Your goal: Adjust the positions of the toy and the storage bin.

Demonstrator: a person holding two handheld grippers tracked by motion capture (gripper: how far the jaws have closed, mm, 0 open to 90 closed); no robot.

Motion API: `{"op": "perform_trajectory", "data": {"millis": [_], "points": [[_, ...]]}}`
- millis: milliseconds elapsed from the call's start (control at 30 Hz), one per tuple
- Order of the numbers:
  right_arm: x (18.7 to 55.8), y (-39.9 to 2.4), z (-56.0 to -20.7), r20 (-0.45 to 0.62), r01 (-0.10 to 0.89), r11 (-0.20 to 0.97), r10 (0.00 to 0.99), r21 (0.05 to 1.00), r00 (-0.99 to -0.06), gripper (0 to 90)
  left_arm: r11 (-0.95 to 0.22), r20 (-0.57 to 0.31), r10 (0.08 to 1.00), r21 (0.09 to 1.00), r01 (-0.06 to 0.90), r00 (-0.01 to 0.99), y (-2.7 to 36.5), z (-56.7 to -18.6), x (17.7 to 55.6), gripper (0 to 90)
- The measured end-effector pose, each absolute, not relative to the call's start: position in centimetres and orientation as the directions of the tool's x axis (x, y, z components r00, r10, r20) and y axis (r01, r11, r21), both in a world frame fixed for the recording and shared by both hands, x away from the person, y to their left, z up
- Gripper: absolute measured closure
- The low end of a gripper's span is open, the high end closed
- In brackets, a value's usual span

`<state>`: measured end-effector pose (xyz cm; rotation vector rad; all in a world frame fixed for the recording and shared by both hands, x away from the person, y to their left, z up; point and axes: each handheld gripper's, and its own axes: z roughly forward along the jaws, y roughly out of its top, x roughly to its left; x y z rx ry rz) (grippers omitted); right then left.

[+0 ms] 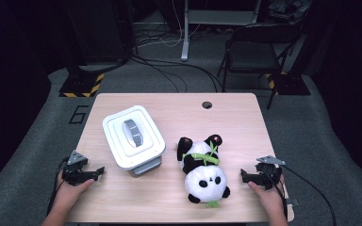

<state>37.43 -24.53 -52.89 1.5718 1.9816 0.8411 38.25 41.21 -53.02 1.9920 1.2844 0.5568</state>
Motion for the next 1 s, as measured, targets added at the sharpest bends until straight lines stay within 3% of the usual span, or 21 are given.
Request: {"op": "perform_trajectory", "data": {"millis": [567,767,1000], "points": [[37.28,-24.51,-52.88,0.006,0.675,0.162,0.971,0.72,-0.239,1.9,-0.247,-0.016,0.921,0.749,0.615,0.389,41.07,-53.07,38.05,14.5],[37.03,-24.5,-52.83,0.009,0.664,0.174,0.965,0.728,-0.263,6.4,-0.242,-0.019,0.924,0.742,0.625,0.381,41.2,-52.67,38.47,26.7],[37.01,-24.55,-52.83,0.006,0.659,0.181,0.963,0.73,-0.271,7.3,-0.237,-0.019,0.929,0.736,0.635,0.369,41.09,-52.55,38.23,30.5]]}}
